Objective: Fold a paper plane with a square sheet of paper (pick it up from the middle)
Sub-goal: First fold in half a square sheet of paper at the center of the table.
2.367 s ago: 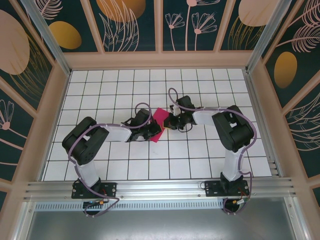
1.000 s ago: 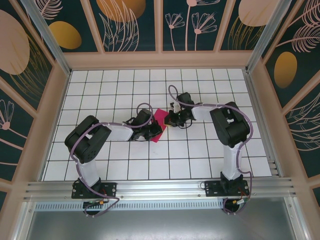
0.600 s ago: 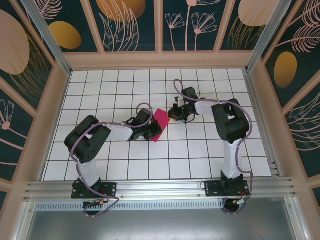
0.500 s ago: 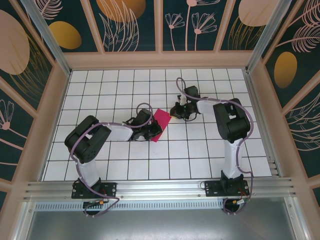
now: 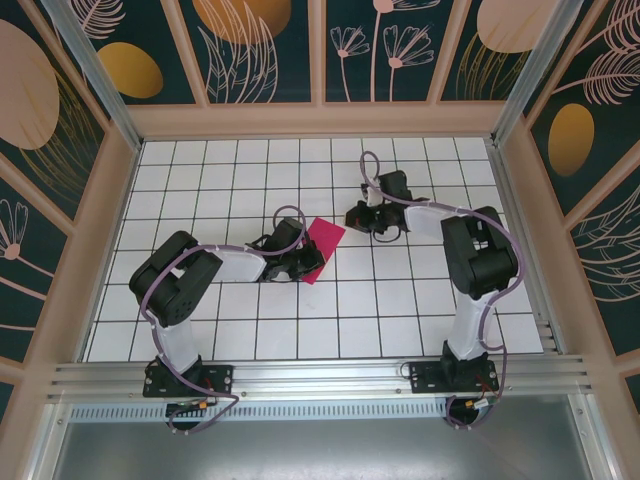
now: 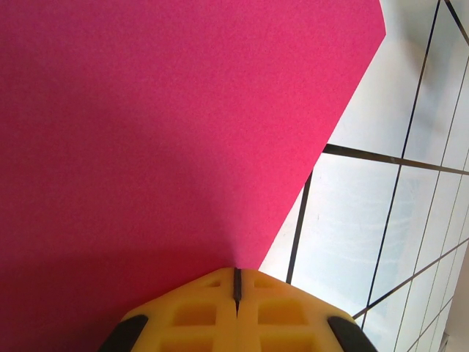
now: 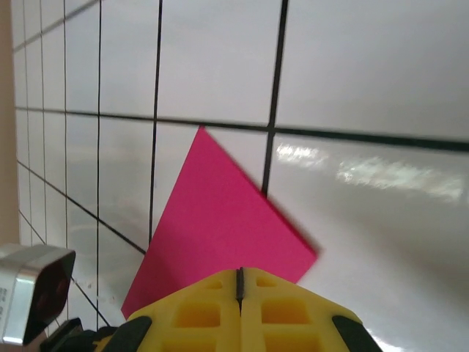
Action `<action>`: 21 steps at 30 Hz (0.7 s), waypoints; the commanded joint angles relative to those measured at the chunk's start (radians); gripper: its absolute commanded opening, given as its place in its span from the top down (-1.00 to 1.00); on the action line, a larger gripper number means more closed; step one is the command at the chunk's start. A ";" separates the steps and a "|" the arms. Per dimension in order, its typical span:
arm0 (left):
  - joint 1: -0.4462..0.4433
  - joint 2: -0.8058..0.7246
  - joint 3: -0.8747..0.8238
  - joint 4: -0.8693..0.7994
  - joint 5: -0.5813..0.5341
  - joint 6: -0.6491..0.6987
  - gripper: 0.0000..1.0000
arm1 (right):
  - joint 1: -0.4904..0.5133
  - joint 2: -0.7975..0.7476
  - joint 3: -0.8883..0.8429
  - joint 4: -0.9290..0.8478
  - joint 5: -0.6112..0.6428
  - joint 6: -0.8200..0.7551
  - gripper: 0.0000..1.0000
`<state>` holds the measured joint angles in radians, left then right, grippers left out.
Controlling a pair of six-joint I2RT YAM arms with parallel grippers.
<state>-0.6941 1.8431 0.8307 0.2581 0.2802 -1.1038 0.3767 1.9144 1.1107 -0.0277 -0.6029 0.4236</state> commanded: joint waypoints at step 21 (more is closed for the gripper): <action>-0.004 -0.045 0.048 0.106 0.013 0.317 1.00 | 0.096 0.169 0.087 -0.204 0.084 -0.069 1.00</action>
<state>-0.6941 1.8309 0.8410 0.2993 0.2817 -0.8890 0.4786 2.0296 1.1934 -0.1570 -0.5922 0.3904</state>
